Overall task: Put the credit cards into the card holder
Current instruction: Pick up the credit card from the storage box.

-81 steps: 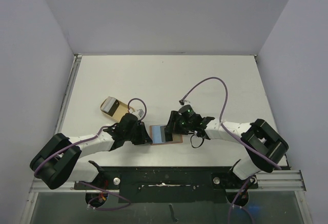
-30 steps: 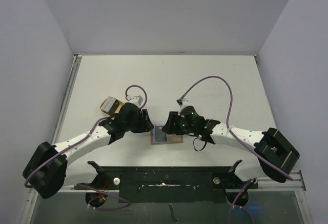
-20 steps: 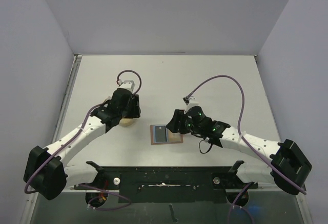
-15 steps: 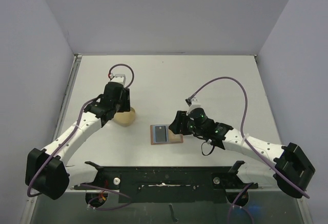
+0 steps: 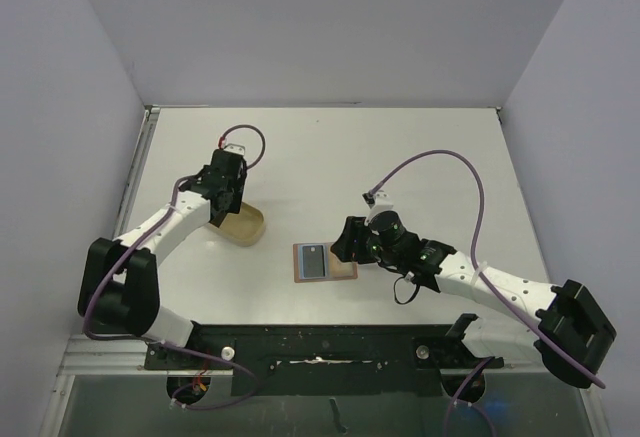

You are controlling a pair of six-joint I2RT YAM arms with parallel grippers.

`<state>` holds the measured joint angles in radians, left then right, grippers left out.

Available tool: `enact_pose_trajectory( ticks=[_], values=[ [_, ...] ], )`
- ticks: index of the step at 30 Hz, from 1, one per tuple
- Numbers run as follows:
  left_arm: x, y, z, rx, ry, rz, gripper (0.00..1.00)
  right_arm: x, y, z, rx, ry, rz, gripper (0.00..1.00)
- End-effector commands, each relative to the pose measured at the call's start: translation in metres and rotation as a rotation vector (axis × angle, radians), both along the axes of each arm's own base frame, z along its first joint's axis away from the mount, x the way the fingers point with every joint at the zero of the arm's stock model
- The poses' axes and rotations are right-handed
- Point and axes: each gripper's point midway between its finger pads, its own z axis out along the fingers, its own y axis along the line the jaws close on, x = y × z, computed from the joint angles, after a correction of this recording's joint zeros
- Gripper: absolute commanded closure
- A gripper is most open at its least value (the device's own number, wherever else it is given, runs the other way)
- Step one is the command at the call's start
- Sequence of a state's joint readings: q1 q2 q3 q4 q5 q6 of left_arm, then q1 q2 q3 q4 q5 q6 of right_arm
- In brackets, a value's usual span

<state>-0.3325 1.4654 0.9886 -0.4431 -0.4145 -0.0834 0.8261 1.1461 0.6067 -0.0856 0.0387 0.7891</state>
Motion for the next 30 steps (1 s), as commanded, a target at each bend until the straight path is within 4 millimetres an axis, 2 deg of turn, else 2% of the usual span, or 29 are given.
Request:
enact_pose_trajectory(
  ticks=[1,9,20,25,30],
  values=[
    [0.027,0.01,0.024,0.087,-0.071,0.0,0.51,0.009,-0.002,0.018,0.033,-0.062,-0.034,0.48],
    [0.031,0.021,0.01,0.173,-0.016,-0.009,0.51,0.01,-0.004,0.018,0.036,-0.063,-0.047,0.47],
    [0.03,0.018,-0.015,0.179,0.051,-0.034,0.51,0.01,-0.009,0.019,0.037,-0.068,-0.067,0.47],
    [0.03,0.024,-0.017,0.214,0.064,-0.019,0.51,0.011,-0.011,0.02,0.039,-0.071,-0.075,0.47],
    [0.031,0.028,-0.018,0.238,0.068,-0.007,0.56,0.011,-0.013,0.02,0.041,-0.072,-0.08,0.47]
  ],
)
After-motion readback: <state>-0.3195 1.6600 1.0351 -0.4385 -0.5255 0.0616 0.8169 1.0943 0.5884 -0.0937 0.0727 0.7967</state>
